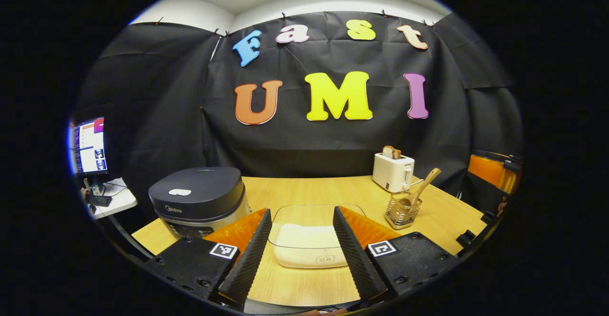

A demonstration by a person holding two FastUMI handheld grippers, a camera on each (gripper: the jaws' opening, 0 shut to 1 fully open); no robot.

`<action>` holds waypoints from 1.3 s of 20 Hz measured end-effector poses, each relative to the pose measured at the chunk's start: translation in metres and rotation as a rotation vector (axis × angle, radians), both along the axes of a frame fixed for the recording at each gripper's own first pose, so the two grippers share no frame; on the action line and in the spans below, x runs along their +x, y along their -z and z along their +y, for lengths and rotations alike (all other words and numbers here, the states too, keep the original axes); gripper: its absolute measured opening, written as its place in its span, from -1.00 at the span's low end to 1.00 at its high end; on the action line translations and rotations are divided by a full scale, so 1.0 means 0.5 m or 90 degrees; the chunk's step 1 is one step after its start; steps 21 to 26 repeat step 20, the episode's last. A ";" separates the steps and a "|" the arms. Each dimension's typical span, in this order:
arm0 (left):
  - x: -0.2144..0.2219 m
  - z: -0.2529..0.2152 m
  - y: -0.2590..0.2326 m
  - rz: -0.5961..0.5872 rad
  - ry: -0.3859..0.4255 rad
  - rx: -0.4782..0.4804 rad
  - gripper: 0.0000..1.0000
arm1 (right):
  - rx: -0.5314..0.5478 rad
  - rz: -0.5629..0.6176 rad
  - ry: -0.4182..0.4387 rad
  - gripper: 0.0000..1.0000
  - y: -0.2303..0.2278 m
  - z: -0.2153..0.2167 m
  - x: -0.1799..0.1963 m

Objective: Close the left gripper, press the button to open the rice cooker; take a wooden spoon from the chopstick holder with the right hand, scoop a spoonful of rice and pour it into the rice cooker, then put the wooden spoon back into the chopstick holder.

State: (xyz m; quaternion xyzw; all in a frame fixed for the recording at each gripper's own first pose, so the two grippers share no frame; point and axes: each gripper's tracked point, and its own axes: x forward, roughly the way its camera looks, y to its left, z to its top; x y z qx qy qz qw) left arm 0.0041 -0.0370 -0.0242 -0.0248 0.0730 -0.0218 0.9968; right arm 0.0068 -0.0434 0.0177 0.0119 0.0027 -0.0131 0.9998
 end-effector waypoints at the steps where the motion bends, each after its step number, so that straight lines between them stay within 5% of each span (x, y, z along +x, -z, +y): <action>1: -0.002 -0.013 -0.002 0.008 0.016 -0.001 0.68 | -0.008 0.003 0.005 1.00 0.005 0.005 0.001; 6: -0.009 0.002 0.004 0.006 0.015 -0.010 0.68 | -0.009 0.033 -0.005 0.83 0.040 0.045 0.009; 26: 0.001 -0.004 0.010 0.000 0.021 -0.021 0.75 | -0.049 0.033 -0.026 0.92 0.048 0.077 0.014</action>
